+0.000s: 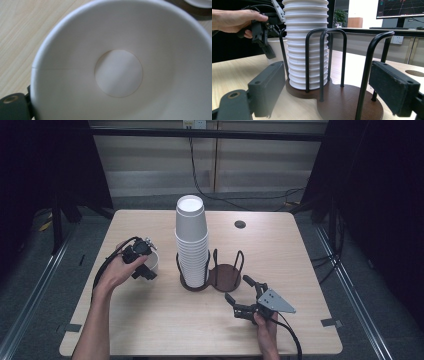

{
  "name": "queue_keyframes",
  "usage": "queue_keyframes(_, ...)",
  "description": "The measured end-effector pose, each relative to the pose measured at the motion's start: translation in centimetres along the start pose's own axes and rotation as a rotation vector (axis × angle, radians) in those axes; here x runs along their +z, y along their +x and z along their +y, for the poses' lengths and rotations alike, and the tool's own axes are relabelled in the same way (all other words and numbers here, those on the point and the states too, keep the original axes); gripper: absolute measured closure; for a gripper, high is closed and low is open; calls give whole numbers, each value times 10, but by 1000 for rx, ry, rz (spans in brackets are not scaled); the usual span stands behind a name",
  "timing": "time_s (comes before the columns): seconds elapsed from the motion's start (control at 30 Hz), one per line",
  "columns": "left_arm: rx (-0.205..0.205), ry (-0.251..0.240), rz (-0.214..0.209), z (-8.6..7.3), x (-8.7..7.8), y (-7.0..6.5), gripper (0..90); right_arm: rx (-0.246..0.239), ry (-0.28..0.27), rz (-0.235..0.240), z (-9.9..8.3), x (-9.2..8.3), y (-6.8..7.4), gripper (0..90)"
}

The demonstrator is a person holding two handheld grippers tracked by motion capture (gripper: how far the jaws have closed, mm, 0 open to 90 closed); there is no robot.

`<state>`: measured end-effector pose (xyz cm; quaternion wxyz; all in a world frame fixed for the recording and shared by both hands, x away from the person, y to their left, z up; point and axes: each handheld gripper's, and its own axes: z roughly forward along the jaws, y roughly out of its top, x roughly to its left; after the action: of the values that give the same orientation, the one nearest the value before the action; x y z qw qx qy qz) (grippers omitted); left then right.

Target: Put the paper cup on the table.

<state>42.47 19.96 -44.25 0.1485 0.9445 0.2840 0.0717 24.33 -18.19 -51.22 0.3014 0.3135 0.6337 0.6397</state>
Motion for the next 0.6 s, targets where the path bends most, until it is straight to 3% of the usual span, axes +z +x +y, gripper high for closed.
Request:
queue_keyframes(0.2,4,-24,2,-8,1,0,51,-1,-1,-3,0,0,0,132)
queue_keyframes(0.37,1,-52,4,-17,-1,0,89,-1,1,-3,0,0,0,132)
queue_keyframes(0.5,-51,-112,-20,-29,0,2,161,0,2,-2,0,0,0,132)
queue_keyframes(0.6,-51,-121,-12,-36,0,3,166,5,2,-3,0,0,0,132)
